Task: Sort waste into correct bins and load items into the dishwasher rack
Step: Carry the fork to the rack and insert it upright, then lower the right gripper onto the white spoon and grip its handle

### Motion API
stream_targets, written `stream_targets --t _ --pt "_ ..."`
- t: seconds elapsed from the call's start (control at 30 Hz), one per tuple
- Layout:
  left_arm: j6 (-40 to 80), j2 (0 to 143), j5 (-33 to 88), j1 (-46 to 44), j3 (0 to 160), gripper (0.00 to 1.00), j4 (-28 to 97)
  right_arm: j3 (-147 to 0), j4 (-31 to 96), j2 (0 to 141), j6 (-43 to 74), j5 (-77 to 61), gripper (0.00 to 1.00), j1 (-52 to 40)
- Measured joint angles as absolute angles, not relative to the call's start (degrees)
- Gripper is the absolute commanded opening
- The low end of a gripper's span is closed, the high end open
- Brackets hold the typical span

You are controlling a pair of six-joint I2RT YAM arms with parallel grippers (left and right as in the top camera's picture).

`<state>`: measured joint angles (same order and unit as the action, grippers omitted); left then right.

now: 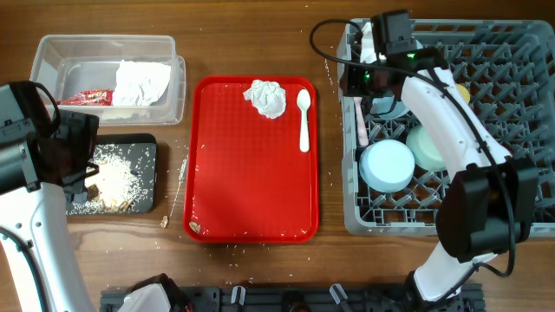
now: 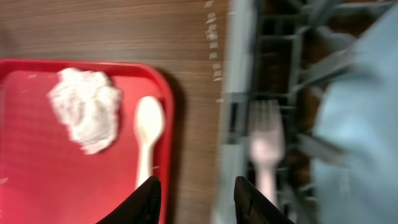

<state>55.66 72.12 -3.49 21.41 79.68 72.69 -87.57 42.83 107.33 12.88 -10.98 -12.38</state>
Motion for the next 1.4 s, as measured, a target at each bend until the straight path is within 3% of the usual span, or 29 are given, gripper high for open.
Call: stream_targets --t 0.17,0.27,0.6,0.93,1.2,1.3,1.4 --pt "55.7 72.1 -3.5 21.4 79.7 1.0 72.7 -87.6 42.8 107.0 18.3 -10.8 0.42 -18.8" --pt "55.7 72.1 -3.5 21.4 79.7 1.0 72.7 -87.6 42.8 107.0 22.4 -8.0 0.5 -23.9" --pt "55.7 72.1 -3.5 21.4 79.7 1.0 72.7 -87.6 38.8 117.4 33.1 4.9 0.49 -30.0" --pt "55.7 72.1 -3.5 21.4 79.7 1.0 72.7 -87.5 36.4 122.9 33.8 8.0 0.28 -30.1" --pt "55.7 72.1 -3.5 21.4 79.7 1.0 72.7 -87.5 35.2 123.9 34.1 8.6 0.27 -30.1" --pt "55.7 72.1 -3.5 21.4 79.7 1.0 72.6 -87.5 35.2 123.9 34.2 8.9 0.12 -30.1" --pt "55.7 72.1 -3.5 21.4 79.7 1.0 72.7 -87.5 35.3 123.9 34.4 9.0 0.09 -30.1"
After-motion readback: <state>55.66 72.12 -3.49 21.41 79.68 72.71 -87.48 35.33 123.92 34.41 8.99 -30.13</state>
